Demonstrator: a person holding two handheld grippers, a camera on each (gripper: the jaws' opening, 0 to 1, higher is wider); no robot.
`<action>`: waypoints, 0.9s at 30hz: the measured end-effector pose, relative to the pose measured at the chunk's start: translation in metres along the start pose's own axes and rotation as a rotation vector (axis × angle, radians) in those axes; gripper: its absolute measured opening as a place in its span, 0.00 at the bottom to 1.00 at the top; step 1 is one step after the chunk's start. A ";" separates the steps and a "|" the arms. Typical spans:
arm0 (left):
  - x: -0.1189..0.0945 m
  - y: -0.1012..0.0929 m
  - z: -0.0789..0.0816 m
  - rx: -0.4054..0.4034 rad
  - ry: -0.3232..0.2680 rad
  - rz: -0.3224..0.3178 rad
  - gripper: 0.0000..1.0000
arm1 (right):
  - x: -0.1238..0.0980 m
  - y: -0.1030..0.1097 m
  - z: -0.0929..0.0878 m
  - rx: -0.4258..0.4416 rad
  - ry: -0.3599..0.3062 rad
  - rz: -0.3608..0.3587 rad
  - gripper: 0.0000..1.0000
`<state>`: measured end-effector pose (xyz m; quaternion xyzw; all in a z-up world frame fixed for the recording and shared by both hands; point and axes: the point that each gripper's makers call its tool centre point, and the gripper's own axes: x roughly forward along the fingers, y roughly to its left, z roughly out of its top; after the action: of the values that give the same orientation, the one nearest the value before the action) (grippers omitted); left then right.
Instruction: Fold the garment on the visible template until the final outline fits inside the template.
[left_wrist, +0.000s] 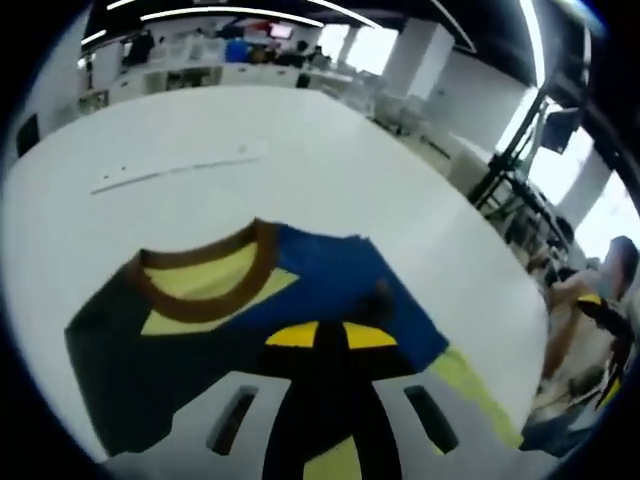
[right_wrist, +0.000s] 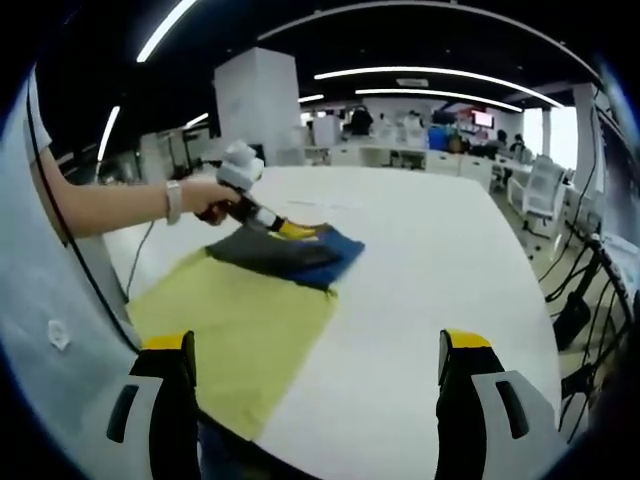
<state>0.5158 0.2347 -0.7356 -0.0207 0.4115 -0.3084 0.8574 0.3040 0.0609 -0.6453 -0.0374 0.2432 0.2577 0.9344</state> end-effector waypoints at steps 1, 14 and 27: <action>0.001 0.002 -0.006 0.018 0.020 0.011 0.04 | 0.000 0.001 0.000 0.000 0.001 0.002 1.00; 0.007 0.008 -0.031 0.205 0.117 0.075 0.03 | -0.003 0.002 0.001 -0.009 0.003 0.004 1.00; 0.012 -0.012 -0.034 0.163 0.081 0.018 0.00 | -0.007 0.002 0.001 -0.021 0.000 0.009 1.00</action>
<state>0.4903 0.2261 -0.7628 0.0653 0.4193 -0.3336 0.8418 0.2983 0.0597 -0.6406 -0.0458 0.2406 0.2646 0.9327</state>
